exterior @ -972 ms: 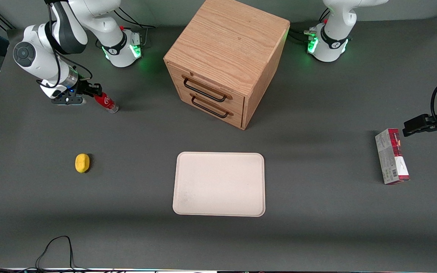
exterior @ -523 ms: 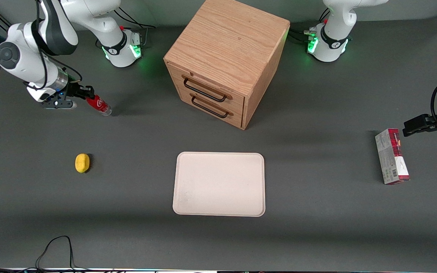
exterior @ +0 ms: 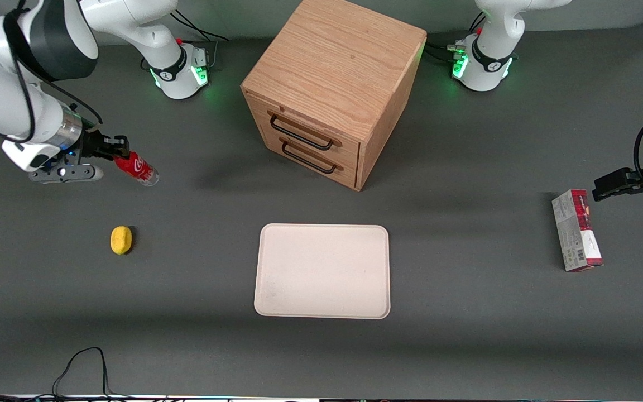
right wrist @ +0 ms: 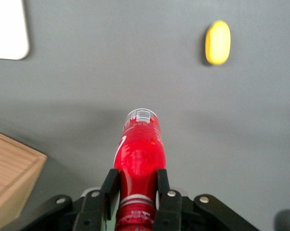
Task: Place coke bottle on tray
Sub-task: 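Carry the held bottle over to the white tray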
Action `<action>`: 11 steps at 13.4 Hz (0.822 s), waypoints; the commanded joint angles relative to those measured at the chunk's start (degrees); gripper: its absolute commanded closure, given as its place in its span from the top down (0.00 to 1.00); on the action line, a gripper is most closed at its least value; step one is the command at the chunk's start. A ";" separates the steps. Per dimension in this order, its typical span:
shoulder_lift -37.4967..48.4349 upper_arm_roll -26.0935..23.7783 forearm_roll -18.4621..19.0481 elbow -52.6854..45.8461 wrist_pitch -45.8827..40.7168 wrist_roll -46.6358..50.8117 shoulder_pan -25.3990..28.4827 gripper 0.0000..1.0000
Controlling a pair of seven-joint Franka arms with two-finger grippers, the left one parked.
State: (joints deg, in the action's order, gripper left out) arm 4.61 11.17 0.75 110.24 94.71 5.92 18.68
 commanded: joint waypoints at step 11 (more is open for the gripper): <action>-41.86 -19.34 -1.72 -62.52 -17.66 0.41 -1.63 0.22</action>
State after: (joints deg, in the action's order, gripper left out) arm -33.76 -5.50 -0.04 52.65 75.98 5.96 17.82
